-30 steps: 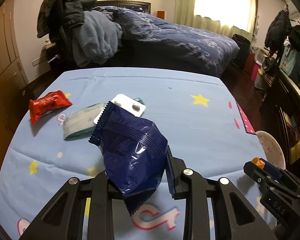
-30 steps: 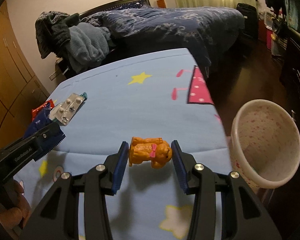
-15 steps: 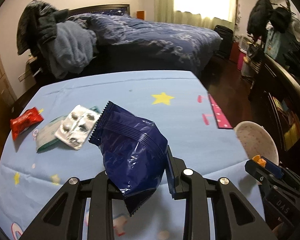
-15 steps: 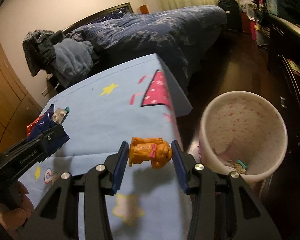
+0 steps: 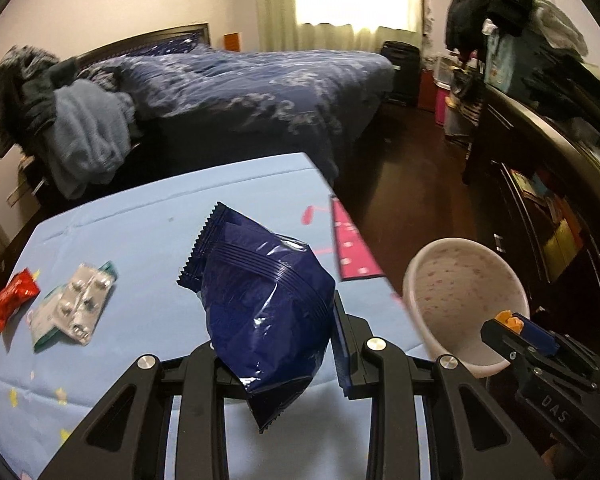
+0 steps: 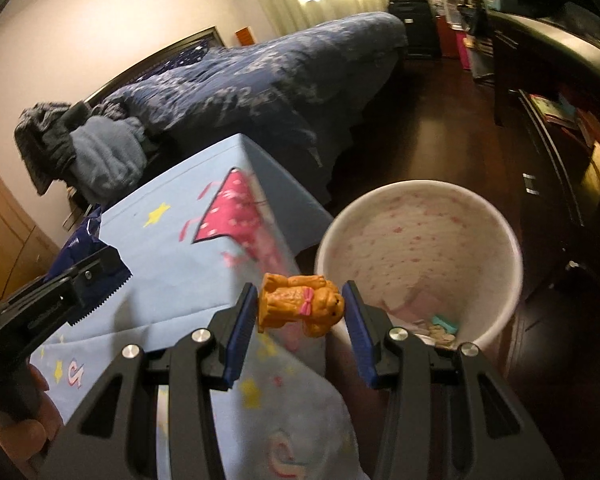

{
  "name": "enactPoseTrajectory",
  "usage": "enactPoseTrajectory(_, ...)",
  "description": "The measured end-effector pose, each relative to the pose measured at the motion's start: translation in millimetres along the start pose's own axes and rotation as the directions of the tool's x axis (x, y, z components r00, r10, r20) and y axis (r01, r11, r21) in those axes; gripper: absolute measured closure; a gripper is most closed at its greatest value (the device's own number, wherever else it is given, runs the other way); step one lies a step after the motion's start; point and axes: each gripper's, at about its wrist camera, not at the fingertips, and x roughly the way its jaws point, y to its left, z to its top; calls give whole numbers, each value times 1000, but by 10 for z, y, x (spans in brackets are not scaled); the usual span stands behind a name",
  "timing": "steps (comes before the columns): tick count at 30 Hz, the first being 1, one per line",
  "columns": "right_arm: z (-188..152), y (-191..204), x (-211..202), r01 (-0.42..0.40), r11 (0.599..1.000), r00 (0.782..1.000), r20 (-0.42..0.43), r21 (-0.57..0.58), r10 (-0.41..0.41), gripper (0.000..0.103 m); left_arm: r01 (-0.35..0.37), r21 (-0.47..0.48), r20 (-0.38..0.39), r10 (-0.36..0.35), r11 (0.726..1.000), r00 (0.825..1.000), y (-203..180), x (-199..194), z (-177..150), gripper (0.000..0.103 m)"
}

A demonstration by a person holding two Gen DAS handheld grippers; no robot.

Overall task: Collect trash
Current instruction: 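Carry navy wrapper and orange toy over the wastebasket and open both tools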

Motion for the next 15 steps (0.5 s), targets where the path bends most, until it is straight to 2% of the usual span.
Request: enactPoseTrajectory(15, 76, -707, -91, 91, 989, 994, 44, 114, -96, 58, 35, 116, 9, -36, 993, 999, -576, 178, 200, 73)
